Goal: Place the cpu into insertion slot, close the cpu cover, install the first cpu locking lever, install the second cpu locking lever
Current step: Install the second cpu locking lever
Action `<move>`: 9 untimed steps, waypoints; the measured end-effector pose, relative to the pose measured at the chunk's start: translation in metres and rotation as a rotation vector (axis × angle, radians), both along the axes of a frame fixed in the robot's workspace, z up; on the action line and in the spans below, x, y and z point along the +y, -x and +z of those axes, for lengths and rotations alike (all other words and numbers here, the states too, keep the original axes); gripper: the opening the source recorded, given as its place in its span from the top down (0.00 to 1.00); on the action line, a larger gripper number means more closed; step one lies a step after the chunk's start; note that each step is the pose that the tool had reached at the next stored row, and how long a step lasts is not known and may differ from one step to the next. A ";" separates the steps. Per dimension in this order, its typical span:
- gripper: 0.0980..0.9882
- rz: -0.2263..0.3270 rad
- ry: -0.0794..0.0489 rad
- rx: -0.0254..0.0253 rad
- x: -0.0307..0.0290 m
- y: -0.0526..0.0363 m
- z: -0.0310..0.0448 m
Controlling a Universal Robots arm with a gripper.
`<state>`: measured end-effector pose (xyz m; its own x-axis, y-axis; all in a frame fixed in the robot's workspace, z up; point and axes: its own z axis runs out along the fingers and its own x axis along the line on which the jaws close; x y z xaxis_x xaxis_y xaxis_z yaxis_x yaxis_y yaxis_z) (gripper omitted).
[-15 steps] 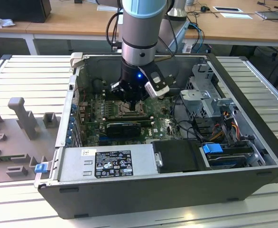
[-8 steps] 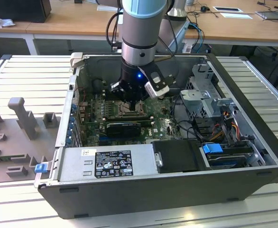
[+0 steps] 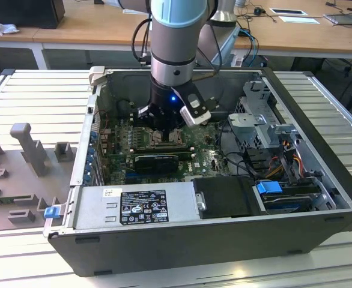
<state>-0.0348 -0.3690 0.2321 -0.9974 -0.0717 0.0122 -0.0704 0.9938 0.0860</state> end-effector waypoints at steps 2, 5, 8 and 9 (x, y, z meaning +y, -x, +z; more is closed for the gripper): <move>0.99 0.002 -0.004 0.0001 -0.0001 0.0061 -0.0047; 0.99 0.003 -0.031 -0.0001 -0.0031 0.0132 -0.0061; 0.99 0.003 -0.053 -0.0006 -0.0094 0.0169 -0.0064; 0.99 0.003 -0.059 -0.0008 -0.0123 0.0186 -0.0063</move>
<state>-0.0534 -0.3813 0.2258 -0.9971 -0.0752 0.0071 -0.0734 0.9868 0.1440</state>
